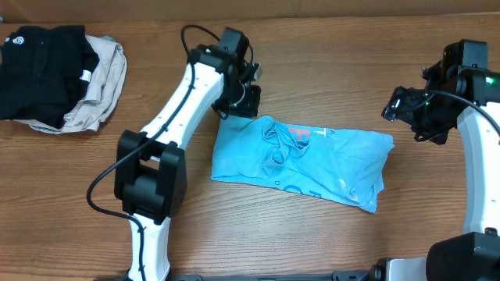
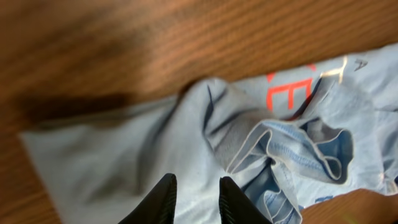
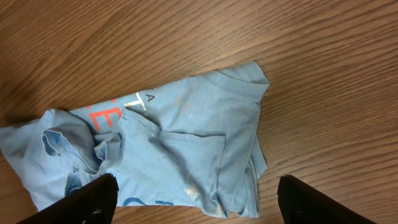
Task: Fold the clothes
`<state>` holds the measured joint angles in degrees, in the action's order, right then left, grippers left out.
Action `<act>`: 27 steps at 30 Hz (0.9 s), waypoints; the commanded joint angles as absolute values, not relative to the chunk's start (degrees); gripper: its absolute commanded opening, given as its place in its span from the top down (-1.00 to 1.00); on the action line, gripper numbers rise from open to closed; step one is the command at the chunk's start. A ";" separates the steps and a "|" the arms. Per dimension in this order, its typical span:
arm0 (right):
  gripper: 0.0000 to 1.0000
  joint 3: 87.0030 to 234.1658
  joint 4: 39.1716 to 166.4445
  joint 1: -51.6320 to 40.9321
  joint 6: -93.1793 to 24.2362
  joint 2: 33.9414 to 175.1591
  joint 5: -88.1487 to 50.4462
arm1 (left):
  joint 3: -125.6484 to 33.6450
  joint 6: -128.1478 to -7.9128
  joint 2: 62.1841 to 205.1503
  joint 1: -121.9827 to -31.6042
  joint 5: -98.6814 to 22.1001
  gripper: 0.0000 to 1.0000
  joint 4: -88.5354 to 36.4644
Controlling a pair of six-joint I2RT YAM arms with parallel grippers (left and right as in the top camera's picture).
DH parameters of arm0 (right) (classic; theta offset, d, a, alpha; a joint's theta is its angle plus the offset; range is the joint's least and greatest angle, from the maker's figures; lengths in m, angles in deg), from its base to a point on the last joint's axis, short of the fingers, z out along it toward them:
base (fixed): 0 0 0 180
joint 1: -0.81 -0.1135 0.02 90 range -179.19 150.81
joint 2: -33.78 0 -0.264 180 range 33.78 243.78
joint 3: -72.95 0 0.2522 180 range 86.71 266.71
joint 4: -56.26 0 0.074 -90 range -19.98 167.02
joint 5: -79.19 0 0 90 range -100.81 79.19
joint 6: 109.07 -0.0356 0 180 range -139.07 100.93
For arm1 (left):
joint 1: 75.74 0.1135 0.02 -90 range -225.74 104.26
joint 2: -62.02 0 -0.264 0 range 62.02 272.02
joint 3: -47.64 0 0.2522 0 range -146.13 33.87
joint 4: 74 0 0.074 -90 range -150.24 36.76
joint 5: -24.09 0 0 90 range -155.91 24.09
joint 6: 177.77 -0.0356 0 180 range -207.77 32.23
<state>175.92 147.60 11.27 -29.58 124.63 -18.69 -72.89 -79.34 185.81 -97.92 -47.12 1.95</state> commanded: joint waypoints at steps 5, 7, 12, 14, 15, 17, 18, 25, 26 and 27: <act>-0.72 176.68 147.45 11.43 -29.73 124.34 -18.18 | -70.42 -76.50 187.25 -102.62 -48.67 0.45 0.97; -0.72 176.68 147.69 11.43 -29.73 124.34 -18.16 | -70.37 -75.89 187.27 -103.43 -50.64 0.46 1.06; -0.72 176.68 147.76 11.43 -29.73 124.32 -18.18 | -70.37 -75.91 187.27 -104.96 -52.21 0.49 0.68; -0.72 176.68 147.84 11.43 -29.73 124.34 -18.18 | -70.37 -75.63 187.38 -105.44 -54.53 0.49 0.58; -0.72 176.68 147.91 11.43 -29.73 124.34 -18.18 | -70.37 -75.04 187.38 -105.61 -56.02 0.49 0.58; -0.72 176.68 148.08 11.43 -29.73 124.34 -18.16 | -70.35 -74.40 187.56 -105.74 -58.27 0.50 0.62; -0.72 176.68 148.15 11.43 -29.71 124.34 -18.14 | -70.35 -74.40 187.66 -105.76 -58.90 0.51 0.64; -0.72 176.68 148.26 11.43 -29.68 124.34 -18.14 | -70.35 -74.51 190.42 -105.92 -56.54 0.56 0.53; -0.72 176.68 148.28 11.43 -29.68 124.34 -18.14 | -70.35 -74.95 191.07 -105.94 -55.73 0.56 0.36; -0.72 176.68 148.26 11.43 -29.66 124.34 -18.14 | -70.35 -75.39 191.31 -105.94 -55.23 0.56 0.29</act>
<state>175.92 148.48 11.29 -29.58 124.63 -18.69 -71.09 -75.65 189.04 -105.50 -56.74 0.53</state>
